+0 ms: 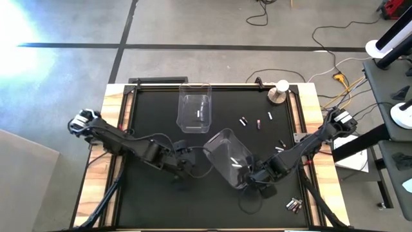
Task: Sort batteries
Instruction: Move the bottom transparent bin to the right side of the top transparent bin
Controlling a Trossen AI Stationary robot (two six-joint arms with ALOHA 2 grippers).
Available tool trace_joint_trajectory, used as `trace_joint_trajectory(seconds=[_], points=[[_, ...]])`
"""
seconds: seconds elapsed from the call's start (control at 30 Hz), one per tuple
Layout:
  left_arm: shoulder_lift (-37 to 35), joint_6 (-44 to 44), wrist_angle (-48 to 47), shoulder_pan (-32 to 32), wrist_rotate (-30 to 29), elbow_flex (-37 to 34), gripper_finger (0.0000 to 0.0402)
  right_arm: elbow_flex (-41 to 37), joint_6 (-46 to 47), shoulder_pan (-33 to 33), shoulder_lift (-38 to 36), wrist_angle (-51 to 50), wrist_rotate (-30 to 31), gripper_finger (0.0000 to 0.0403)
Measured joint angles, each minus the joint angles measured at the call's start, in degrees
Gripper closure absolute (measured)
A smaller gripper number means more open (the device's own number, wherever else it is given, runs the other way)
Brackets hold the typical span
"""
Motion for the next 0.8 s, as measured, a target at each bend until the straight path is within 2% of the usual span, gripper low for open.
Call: trace_joint_trajectory(seconds=[0.1,0.2,0.37,0.47,0.6,0.8], points=[[-1.9,-0.3,2.7,0.0,-1.5,-4.2,0.0299,-1.0,2.1,-0.2,0.0,0.0,0.0,0.0302],[-4.5,-0.1,2.7,0.0,-5.8,-6.9,0.0299,-0.8,2.8,-0.1,0.0,-0.9,-0.1,0.0334],[-9.0,-0.3,1.8,0.2,-14.1,-10.1,0.0299,4.0,1.9,0.3,0.0,-10.0,-0.4,0.0387],[-12.0,-0.3,1.8,0.9,-18.4,-11.1,0.0299,9.6,1.9,0.3,0.0,-18.5,0.0,0.039],[-14.3,0.0,1.4,2.5,-21.0,-11.3,0.0299,18.2,1.8,0.1,0.0,-25.1,0.4,0.0392],[-15.9,1.8,1.5,5.3,-21.8,-11.2,0.0299,25.5,0.3,-2.8,-0.2,-27.3,8.3,0.0393]])
